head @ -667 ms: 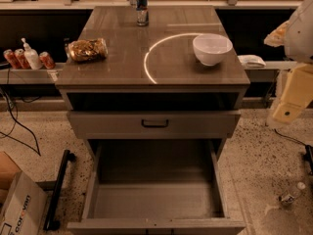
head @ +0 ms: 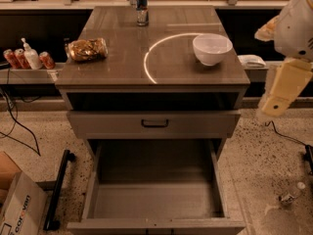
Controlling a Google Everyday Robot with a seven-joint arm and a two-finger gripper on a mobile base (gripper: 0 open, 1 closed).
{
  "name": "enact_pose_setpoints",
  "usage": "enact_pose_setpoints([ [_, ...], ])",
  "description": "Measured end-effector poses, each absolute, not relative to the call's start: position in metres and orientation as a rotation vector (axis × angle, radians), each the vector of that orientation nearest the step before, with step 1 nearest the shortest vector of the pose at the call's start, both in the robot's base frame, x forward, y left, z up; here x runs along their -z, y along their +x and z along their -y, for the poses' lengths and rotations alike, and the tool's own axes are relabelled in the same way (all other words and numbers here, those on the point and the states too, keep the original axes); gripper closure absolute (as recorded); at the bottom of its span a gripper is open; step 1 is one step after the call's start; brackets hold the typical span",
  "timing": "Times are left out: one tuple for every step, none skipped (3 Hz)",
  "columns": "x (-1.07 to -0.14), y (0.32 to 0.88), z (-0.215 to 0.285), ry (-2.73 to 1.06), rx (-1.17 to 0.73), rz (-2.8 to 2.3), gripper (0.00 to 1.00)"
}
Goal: Place orange can into middle drawer
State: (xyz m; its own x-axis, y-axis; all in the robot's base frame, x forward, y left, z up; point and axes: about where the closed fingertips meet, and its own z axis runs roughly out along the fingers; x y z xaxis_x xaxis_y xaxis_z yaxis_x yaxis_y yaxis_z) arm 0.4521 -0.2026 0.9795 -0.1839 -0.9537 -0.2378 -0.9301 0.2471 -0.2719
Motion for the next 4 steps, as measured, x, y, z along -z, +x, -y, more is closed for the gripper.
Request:
enact_pose_setpoints([
  [-0.976,0.473,0.183,-1.739,0.045,-2.109,0.00],
  [-0.969,0.496,0.161,-1.769,-0.024,-2.048,0.00],
  [-0.960,0.516,0.135,-1.816,-0.086,-1.991,0.00],
  [-0.954,0.530,0.115,-1.848,-0.132,-1.954,0.00],
])
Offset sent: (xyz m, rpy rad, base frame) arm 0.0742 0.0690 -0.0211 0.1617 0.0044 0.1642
